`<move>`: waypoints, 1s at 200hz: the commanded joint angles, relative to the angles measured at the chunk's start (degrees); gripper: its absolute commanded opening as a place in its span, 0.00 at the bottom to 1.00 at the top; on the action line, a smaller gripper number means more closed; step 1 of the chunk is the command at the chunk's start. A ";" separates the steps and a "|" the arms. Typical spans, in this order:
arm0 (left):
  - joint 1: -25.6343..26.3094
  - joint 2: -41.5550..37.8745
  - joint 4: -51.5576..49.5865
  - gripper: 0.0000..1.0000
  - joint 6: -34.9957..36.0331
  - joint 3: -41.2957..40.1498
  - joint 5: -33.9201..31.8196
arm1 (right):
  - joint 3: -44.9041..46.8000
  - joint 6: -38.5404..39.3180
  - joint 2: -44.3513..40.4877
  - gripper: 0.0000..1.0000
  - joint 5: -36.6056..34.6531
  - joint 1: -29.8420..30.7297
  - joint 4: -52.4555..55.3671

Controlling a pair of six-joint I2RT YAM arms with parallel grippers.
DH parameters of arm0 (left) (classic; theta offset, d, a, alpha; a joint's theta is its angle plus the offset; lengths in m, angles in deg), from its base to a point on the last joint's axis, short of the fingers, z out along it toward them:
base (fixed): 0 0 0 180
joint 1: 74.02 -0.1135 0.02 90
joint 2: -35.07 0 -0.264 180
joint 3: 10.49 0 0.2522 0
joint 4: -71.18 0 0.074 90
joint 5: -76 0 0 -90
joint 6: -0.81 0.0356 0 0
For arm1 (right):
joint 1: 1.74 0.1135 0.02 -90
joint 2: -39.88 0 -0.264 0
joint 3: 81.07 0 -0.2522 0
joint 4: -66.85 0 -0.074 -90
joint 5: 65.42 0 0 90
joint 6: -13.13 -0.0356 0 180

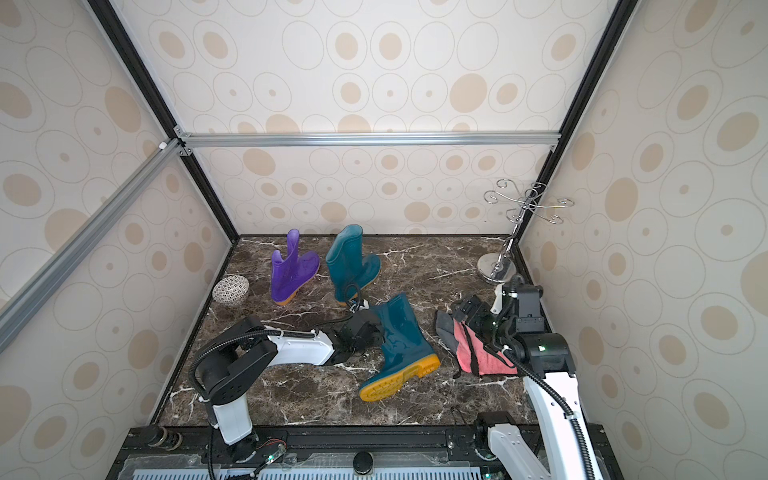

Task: Wipe the rubber boots with a cloth
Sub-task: Pick up the rubber boot from the center of the board.

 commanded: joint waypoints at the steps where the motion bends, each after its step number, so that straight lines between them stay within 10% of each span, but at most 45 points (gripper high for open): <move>1: -0.20 -2.40 7.25 0.00 7.11 2.95 4.92 | 3.18 4.07 0.41 0.94 6.25 0.48 -5.06; 113: 1.29 -12.68 17.08 0.00 13.08 0.75 23.75 | 31.70 0.34 -19.12 0.96 10.13 0.46 -30.85; 200: 1.15 -18.11 9.28 0.00 21.15 2.03 36.65 | 34.02 7.93 -22.22 0.94 13.24 1.26 -33.80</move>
